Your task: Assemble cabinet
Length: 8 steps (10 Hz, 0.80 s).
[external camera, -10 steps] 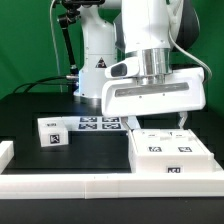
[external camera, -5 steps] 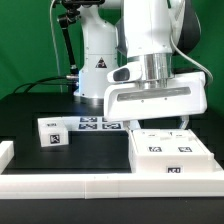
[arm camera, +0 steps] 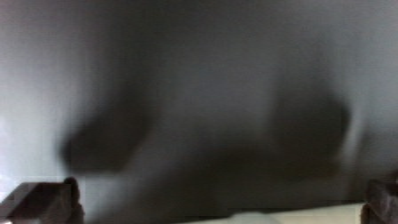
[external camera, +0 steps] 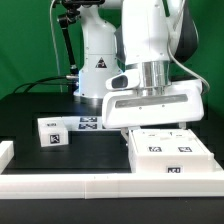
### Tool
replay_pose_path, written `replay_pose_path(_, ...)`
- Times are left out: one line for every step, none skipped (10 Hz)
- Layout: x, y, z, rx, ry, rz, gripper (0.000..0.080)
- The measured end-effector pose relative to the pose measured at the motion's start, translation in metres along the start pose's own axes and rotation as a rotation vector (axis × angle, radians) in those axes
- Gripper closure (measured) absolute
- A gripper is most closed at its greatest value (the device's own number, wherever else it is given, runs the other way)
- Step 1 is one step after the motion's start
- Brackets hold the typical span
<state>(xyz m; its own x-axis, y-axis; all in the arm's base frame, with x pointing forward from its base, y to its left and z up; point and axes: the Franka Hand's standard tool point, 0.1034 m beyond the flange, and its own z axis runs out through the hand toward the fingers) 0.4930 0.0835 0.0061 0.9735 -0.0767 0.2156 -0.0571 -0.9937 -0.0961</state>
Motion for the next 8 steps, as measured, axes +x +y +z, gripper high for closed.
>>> replay_pose_path(0.000,-0.001,0.001,0.001,0.002,-0.003,0.0002)
replay_pose_path(-0.001,-0.001,0.001,0.001,0.002,-0.005,0.0002)
replay_pose_path(0.000,-0.002,0.001,0.001,0.002,-0.006,0.0002)
replay_pose_path(0.001,-0.004,0.001,0.003,0.004,-0.010,0.0002)
replay_pose_path(0.003,-0.005,0.001,0.004,0.007,-0.017,0.0129)
replay_pose_path(0.006,-0.006,0.001,0.005,0.012,-0.023,0.0280)
replay_pose_path(0.009,-0.006,0.001,0.006,0.015,-0.029,0.0420)
replay_pose_path(0.010,-0.006,0.002,0.006,0.016,-0.036,0.0555)
